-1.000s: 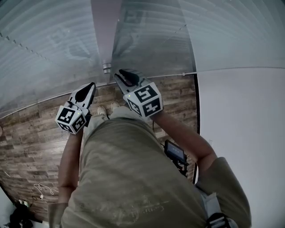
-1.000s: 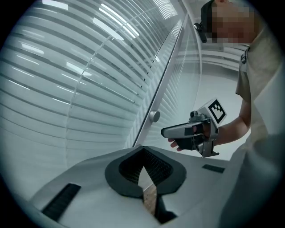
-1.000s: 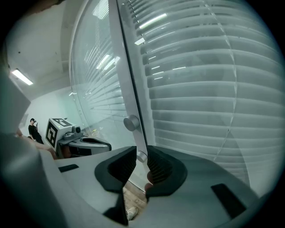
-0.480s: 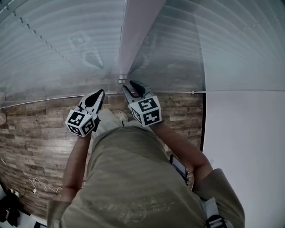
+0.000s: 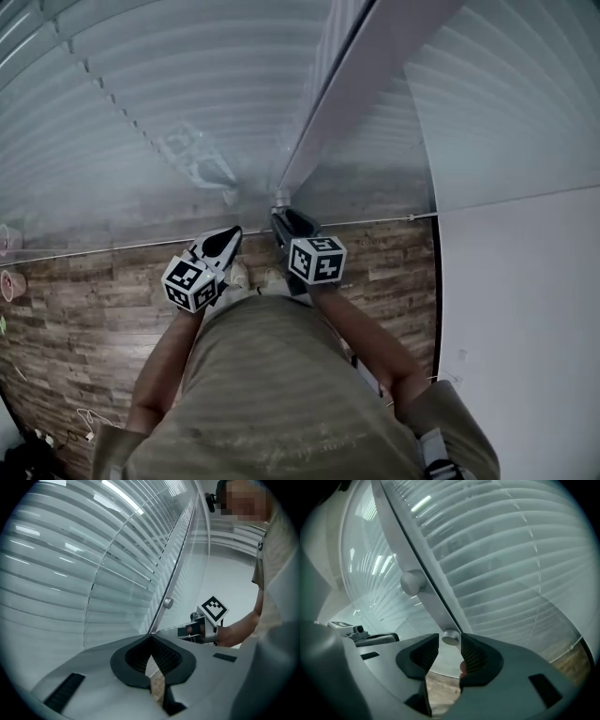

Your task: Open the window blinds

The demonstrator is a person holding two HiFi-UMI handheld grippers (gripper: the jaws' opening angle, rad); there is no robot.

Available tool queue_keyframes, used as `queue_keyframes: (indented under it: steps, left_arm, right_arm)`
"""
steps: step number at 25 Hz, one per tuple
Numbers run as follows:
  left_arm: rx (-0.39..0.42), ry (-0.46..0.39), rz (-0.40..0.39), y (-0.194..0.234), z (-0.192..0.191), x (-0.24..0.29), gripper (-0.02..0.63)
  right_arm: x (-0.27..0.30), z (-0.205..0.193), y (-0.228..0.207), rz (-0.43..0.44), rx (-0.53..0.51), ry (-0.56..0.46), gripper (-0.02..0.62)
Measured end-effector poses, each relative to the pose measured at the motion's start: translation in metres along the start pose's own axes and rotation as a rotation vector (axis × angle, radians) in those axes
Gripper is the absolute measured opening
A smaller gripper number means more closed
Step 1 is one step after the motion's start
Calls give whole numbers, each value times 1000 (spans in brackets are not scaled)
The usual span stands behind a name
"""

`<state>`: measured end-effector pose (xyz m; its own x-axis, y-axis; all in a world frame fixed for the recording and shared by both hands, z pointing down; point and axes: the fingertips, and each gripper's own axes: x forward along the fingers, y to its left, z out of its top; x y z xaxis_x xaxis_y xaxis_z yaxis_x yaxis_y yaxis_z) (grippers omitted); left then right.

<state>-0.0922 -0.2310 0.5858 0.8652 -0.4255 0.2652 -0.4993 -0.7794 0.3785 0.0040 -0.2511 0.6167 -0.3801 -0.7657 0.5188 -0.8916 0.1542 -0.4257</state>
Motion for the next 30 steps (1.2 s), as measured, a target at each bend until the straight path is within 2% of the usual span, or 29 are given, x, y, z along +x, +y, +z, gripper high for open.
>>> queue_keyframes:
  steps: [5, 7, 9, 11, 14, 16, 18, 19, 20, 21, 22, 23, 25, 27, 30]
  left_arm:
    - [2, 5, -36, 25, 4, 0, 12]
    - [2, 9, -43, 34, 4, 2, 12]
    - [0, 16, -44, 45, 1, 6, 12]
    - [0, 19, -39, 54, -1, 8, 12]
    - [-10, 26, -45, 58, -1, 9, 12]
    - [-13, 42, -55, 61, -3, 13, 12]
    - [-10, 60, -66, 65, -5, 16, 12]
    - [-5, 66, -74, 65, -5, 17, 12]
    - [2, 70, -82, 63, -6, 16, 12]
    - [10, 75, -89, 62, -7, 15, 12]
    - [15, 80, -89, 63, -9, 15, 12]
    - [13, 86, -83, 65, -11, 16, 12]
    - [-14, 85, -66, 70, -9, 19, 12]
    - [-42, 74, -58, 69, -5, 22, 12]
    - [-71, 83, -40, 72, -12, 23, 12]
  right_arm:
    - [20, -2, -11, -12, 150, -50, 133]
    - [24, 1, -19, -24, 179, -75, 132]
    - [30, 1, -27, -58, 161, -80, 132]
    - [34, 2, -31, -156, 32, -33, 127]
    - [34, 3, -29, -357, -289, 86, 127]
    - [35, 6, -27, -454, -487, 119, 126]
    - [39, 7, -27, -510, -611, 113, 127]
    - [40, 6, -26, -513, -617, 102, 127]
    - [40, 5, -25, -492, -570, 86, 127]
    - [40, 2, -26, -447, -468, 66, 129]
    - [40, 0, -28, -388, -330, 43, 132]
    - [39, -1, -31, -327, -189, 19, 170]
    - [36, 5, -37, -219, 20, -19, 206]
    - [33, 6, -38, -85, 213, -37, 204]
    - [34, -2, -39, 130, 589, -83, 204]
